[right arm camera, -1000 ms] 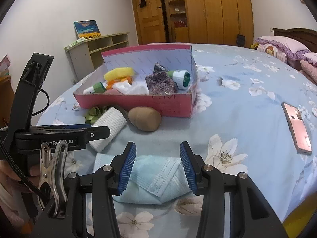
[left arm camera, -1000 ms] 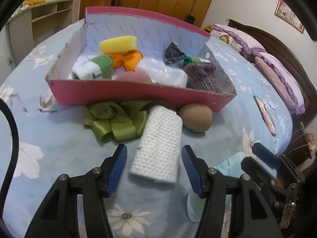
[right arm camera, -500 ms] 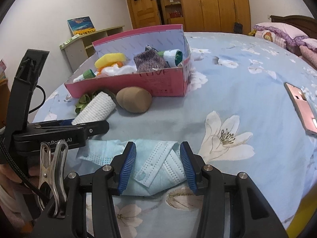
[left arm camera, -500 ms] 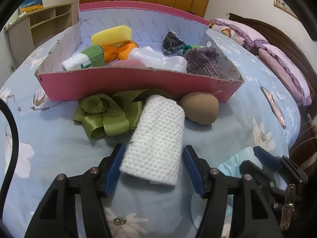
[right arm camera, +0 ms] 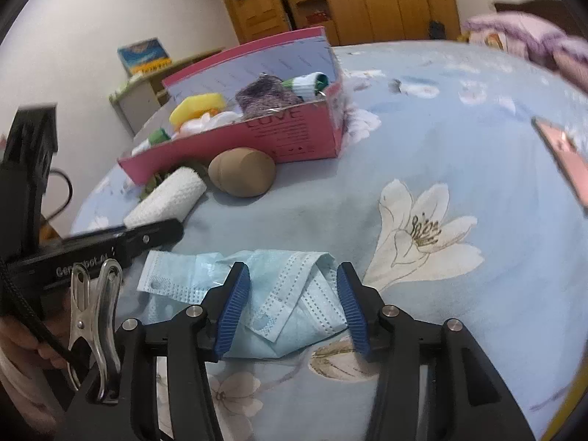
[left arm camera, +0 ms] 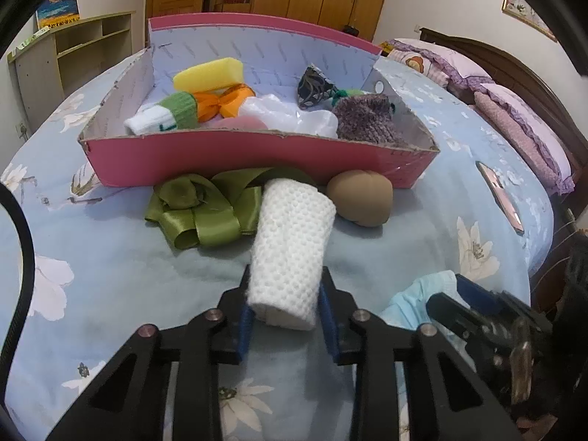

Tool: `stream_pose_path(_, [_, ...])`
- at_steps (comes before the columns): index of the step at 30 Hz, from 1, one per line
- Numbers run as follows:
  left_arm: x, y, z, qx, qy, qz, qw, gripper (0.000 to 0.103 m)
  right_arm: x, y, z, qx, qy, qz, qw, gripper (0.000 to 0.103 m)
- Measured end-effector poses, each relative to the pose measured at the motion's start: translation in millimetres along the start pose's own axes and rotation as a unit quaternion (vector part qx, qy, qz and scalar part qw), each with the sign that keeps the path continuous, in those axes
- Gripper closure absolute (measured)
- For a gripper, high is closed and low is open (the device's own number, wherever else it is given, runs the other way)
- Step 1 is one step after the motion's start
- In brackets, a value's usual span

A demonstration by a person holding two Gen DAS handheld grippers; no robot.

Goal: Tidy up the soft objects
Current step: 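Grasp the white knit cloth with the left gripper while the right grasps the blue face mask, then lift the white knit cloth and the blue mask with both grippers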

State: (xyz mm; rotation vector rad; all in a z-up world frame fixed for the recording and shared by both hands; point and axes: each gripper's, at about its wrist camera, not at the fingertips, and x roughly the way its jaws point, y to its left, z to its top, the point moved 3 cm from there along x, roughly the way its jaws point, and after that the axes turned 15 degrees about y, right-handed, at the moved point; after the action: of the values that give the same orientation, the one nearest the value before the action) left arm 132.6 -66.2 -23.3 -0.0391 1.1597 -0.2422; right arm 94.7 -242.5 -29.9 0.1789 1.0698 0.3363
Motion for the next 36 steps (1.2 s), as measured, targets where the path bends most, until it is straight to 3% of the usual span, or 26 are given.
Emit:
stream_pose_path(2, [-3, 1, -1, -0.001, -0.001, -0.002, 1.0, 0.074, 0, -4, -2, 0.012, -0.004, 0.014, 1.0, 0.051])
stream_pose_path(10, [-18, 11, -12, -0.004, -0.008, -0.007, 0.9999, 0.077, -6, 4, -1, 0.006, 0.008, -0.001, 1.0, 0.051])
stream_pose_path(16, [-31, 25, -18, -0.021, -0.021, -0.01, 0.9995, 0.078, -28, 2, 1, 0.026, -0.027, -0.05, 0.998, 0.048])
stream_pose_path(19, [-33, 32, -22, -0.029, -0.022, -0.012, 0.9993, 0.078, -21, 2, -3, 0.031, 0.007, -0.036, 0.999, 0.045])
stream_pose_path(22, [-33, 36, -26, -0.034, -0.02, -0.013, 0.9991, 0.078, -17, 3, -13, 0.029, 0.01, -0.041, 0.999, 0.044])
stream_pose_path(29, [-40, 46, -33, -0.051, -0.025, -0.013, 0.9983, 0.078, 4, 10, -3, 0.05, 0.01, 0.01, 0.999, 0.026])
stream_pose_path(36, [-41, 53, -34, -0.06, -0.029, -0.013, 0.9977, 0.078, 6, 18, -6, 0.043, 0.01, -0.004, 0.999, 0.025])
